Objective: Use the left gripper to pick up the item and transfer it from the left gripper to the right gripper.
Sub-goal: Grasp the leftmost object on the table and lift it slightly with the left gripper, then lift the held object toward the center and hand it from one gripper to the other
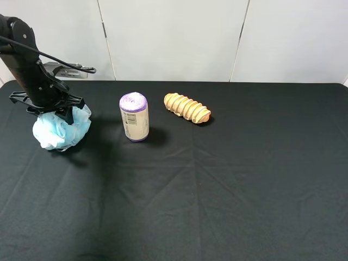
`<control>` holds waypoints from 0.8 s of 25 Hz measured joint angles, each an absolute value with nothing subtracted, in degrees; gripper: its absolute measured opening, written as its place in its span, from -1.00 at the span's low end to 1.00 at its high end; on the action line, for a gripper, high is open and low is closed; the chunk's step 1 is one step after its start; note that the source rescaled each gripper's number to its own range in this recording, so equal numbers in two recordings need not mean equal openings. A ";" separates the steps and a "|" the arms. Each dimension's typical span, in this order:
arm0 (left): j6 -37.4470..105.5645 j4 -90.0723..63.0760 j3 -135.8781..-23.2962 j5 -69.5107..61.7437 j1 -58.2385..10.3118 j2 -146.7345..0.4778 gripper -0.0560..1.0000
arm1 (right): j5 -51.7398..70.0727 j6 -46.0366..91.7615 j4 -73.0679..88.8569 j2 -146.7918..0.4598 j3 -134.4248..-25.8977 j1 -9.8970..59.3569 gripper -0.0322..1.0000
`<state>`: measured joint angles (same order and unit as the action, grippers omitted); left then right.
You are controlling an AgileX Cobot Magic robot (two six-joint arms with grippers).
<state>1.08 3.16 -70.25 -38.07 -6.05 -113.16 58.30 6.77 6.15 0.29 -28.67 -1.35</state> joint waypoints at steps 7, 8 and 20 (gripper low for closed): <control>0.86 5.34 -71.42 -40.40 -6.05 -112.60 -0.26 | 58.24 6.77 6.15 0.29 -28.67 -1.35 1.00; 0.80 6.00 -72.01 -41.73 -6.05 -112.19 -0.28 | 58.24 6.77 6.15 0.29 -28.67 -1.35 1.00; 0.66 7.40 -76.40 -53.79 -6.07 -100.63 -0.55 | 58.24 6.77 6.15 0.29 -28.67 -1.35 1.00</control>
